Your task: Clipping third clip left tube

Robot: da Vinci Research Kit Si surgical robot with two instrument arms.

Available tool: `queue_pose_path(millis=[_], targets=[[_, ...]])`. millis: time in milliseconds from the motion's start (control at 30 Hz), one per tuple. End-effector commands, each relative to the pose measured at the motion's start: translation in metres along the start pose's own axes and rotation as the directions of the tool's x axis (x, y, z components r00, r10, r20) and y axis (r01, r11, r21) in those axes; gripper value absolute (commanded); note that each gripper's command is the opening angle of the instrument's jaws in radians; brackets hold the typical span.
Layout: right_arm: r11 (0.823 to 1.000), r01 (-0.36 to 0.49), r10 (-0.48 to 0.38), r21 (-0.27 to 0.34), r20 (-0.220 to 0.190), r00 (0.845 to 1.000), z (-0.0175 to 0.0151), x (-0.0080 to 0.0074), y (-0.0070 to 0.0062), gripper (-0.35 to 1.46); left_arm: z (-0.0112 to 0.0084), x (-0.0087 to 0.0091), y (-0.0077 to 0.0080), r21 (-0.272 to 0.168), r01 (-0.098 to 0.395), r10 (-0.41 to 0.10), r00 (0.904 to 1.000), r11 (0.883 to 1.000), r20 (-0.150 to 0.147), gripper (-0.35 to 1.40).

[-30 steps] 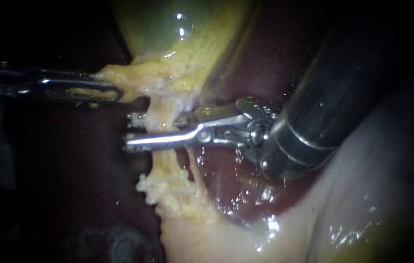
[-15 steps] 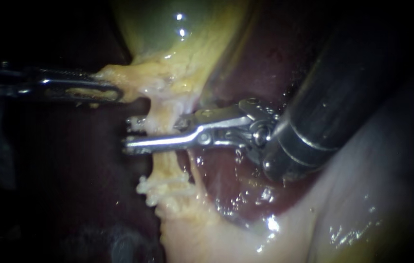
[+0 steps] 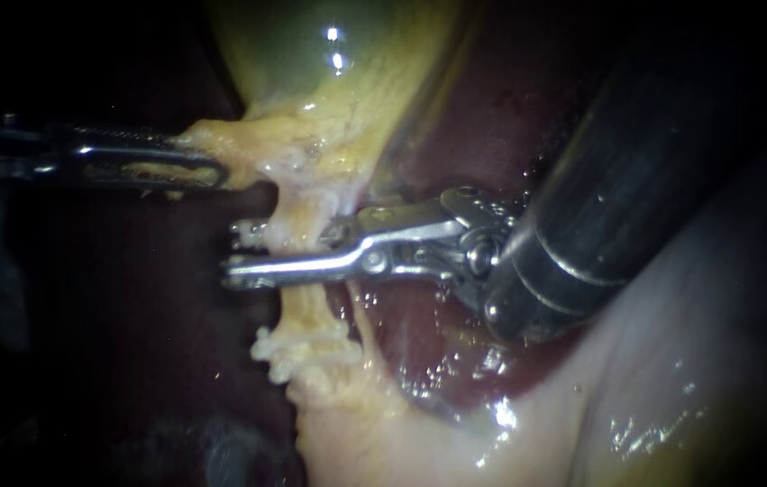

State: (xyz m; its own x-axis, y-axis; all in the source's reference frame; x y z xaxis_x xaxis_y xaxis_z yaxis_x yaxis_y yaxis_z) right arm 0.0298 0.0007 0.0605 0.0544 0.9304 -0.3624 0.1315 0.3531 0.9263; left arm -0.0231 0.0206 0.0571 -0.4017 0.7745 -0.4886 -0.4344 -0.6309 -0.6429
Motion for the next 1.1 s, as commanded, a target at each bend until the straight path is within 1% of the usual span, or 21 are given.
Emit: queue_pose_path(millis=[33,167,367,467,500,533,567,633,700,867,1100], targets=[[1.0,0.0,0.0,0.0,0.0,1.0,-0.0001,0.0,0.0,0.07,0.0,0.0,0.0,0.0,0.0,0.0,1.0,1.0,0.0,-0.35],[1.0,0.0,0.0,-0.001,0.001,1.0,-0.0003,0.0,0.0001,-0.08,0.0,0.0,0.0,0.0,0.0,0.0,1.0,1.0,0.0,-0.35],[1.0,0.0,0.0,-0.003,0.001,1.0,-0.0005,0.0001,0.0003,-0.22,0.0001,-0.0001,0.0,0.001,0.0,0.0,1.0,1.0,0.0,-0.35],[1.0,0.0,0.0,-0.004,0.002,1.0,-0.0007,0.0001,0.0003,-0.35,0.0001,-0.0001,0.0,0.001,0.0,0.0,1.0,1.0,0.0,-0.35],[1.0,0.0,0.0,-0.005,0.002,1.0,-0.0008,0.0,0.0003,-0.35,0.0001,-0.0001,0.0,0.001,0.0,0.0,1.0,1.0,0.0,-0.35],[0.999,-0.036,0.036,-0.013,0.006,0.999,-0.0009,0.0,0.0003,-0.35,0.0001,-0.0001,0.0,0.001,0.0,0.0,1.0,1.0,0.0,-0.35],[0.998,-0.059,0.059,-0.007,0.02,0.998,-0.001,0.0,0.0002,-0.35,0.0001,-0.0001,0.0,0.001,0.0,0.0,1.0,1.0,0.0,-0.35],[0.998,-0.06,0.059,0.021,0.047,0.997,-0.0013,0.0,0.0001,-0.35,0.0001,-0.0001,0.0,0.001,0.0,0.0,1.0,1.0,0.0,-0.35],[0.998,-0.061,0.059,0.031,0.057,0.997,-0.0013,0.0,0.0002,-0.35,0.0001,-0.0001,0.0,0.001,0.0,0.0,1.0,1.0,0.0,-0.35],[0.998,-0.06,0.058,0.03,0.057,0.997,-0.0015,0.0,0.0005,-0.35,0.0001,-0.0001,0.0,0.001,0.0,0.0,1.0,1.0,0.0,-0.35],[0.998,-0.06,0.058,0.031,0.058,0.997,-0.0015,0.0,0.0005,-0.35,0.0001,-0.0001,0.0,0.001,0.0,0.0,1.0,1.0,0.0,-0.35]])
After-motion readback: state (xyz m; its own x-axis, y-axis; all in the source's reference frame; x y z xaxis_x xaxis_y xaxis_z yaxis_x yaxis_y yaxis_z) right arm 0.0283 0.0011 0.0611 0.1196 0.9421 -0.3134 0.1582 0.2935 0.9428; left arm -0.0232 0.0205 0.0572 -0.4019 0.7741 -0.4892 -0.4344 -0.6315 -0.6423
